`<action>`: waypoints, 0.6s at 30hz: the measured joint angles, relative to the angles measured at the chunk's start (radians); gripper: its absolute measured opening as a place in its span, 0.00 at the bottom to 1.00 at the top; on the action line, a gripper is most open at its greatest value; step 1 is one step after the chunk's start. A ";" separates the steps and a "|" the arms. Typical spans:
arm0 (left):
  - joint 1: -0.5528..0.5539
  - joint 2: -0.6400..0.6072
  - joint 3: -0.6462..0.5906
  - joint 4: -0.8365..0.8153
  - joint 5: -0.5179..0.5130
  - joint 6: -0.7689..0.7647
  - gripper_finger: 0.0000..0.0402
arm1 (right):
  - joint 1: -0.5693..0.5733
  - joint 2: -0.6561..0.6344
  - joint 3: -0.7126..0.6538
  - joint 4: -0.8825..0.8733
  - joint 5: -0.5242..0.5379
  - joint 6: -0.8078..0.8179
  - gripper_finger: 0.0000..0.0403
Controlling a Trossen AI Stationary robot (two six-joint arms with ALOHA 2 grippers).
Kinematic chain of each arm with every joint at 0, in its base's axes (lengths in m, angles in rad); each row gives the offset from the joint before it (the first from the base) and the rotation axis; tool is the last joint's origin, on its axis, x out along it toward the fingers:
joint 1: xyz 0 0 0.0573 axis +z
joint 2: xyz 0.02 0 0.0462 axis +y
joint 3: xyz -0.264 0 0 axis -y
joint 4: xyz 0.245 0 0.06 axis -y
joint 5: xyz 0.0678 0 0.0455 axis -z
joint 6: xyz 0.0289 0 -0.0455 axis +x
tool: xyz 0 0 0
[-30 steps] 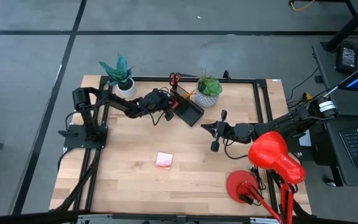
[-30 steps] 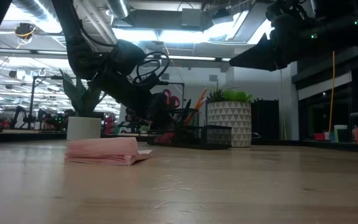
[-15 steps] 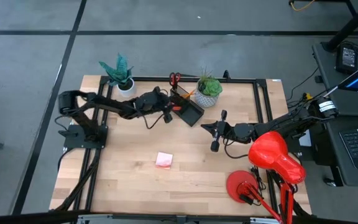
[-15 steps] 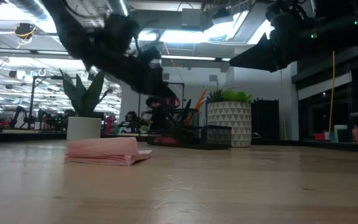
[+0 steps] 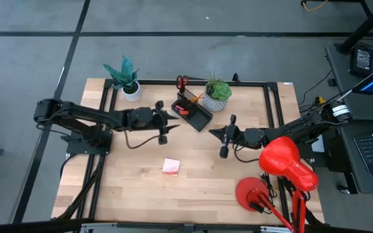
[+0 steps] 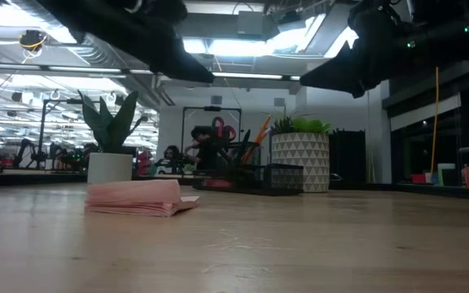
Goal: Pick and place office supplies into organizer
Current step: Put the pink sticky notes into the black desk organizer
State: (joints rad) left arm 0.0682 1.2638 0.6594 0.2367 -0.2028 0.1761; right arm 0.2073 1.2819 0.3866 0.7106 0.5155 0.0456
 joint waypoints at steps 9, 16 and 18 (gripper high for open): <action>-0.163 -0.051 0.000 -0.193 0.000 -0.044 0.32 | 0.047 0.000 0.000 0.028 -0.100 0.029 0.02; -0.273 -0.051 0.000 -0.241 -0.013 -0.103 0.30 | 0.092 0.000 0.001 0.050 -0.102 0.030 0.02; -0.300 -0.051 0.000 -0.244 -0.013 -0.129 0.29 | 0.102 0.000 0.001 0.049 -0.101 0.034 0.02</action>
State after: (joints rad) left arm -0.2315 1.2125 0.6594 -0.0068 -0.2161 0.0476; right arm 0.3095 1.2819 0.3874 0.7601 0.4145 0.0795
